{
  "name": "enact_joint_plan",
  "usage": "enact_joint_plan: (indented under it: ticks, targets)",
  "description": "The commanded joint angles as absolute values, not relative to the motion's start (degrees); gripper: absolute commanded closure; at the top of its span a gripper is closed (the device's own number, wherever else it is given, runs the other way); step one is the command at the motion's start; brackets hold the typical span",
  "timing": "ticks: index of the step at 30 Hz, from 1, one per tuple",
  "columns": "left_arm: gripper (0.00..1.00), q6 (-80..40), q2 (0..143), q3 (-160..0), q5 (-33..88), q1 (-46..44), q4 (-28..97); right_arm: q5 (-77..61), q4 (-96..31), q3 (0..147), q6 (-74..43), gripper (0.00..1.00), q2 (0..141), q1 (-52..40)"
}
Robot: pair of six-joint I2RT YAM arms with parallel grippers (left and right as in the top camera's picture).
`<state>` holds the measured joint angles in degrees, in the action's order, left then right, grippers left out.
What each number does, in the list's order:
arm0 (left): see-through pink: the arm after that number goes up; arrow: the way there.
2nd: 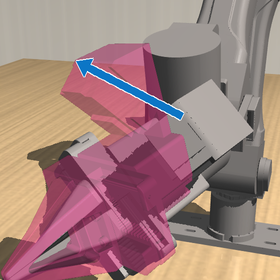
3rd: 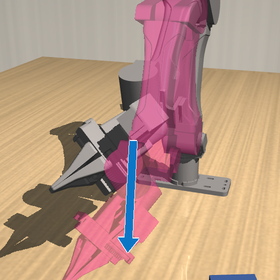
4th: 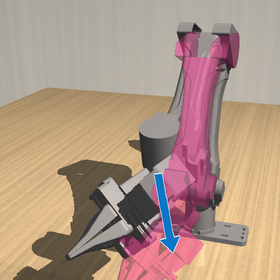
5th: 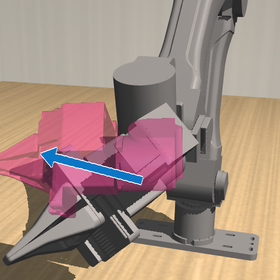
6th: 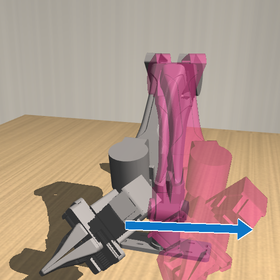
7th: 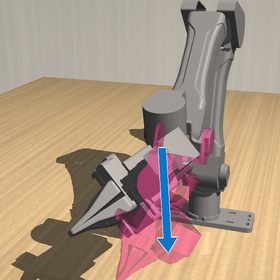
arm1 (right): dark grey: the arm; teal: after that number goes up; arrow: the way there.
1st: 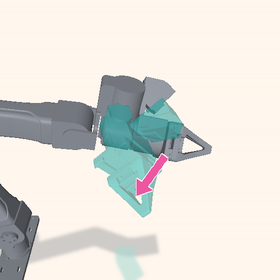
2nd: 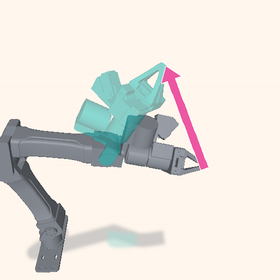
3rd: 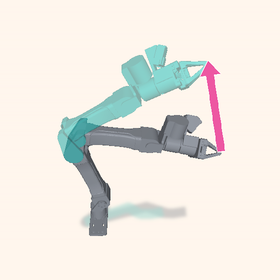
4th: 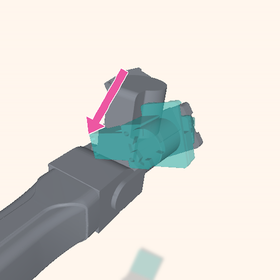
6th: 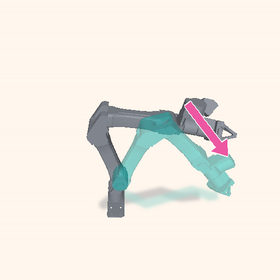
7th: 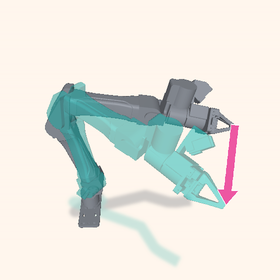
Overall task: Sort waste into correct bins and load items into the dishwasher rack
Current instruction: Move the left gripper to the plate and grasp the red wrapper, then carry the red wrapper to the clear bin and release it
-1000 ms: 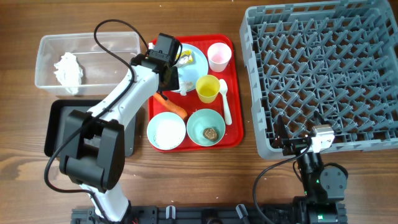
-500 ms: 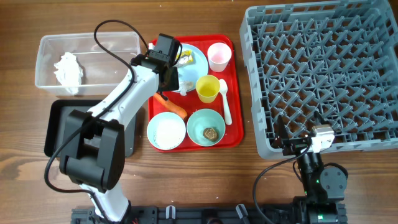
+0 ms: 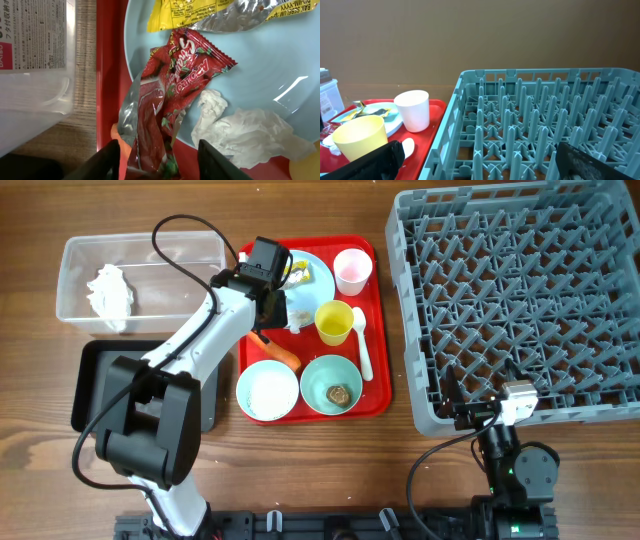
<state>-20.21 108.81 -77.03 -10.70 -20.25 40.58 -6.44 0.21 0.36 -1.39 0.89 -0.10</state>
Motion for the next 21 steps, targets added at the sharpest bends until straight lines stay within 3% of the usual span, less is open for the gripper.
enact_joint_plan:
  ticks: [1, 8, 13, 21]
  targets:
    - [0.55, -20.0, 109.7, -75.6, -11.7, -20.0, 40.0, -7.4, 0.5, 0.3, -0.9, 0.0, 0.5, 0.0]
    - [0.65, -19.9, 109.7, -75.1, -11.7, -20.0, 39.6, -7.4, 0.5, 0.3, -0.9, 0.0, 0.5, 0.0]
    - [0.82, -19.9, 109.7, -75.1, -11.7, -20.0, 39.6, -7.4, 0.5, 0.3, -0.9, 0.0, 0.5, 0.0]
    - [0.96, -19.9, 109.7, -75.1, -13.4, -20.0, 39.6, -7.4, 0.5, 0.3, -0.8, 0.0, 0.5, 0.0]
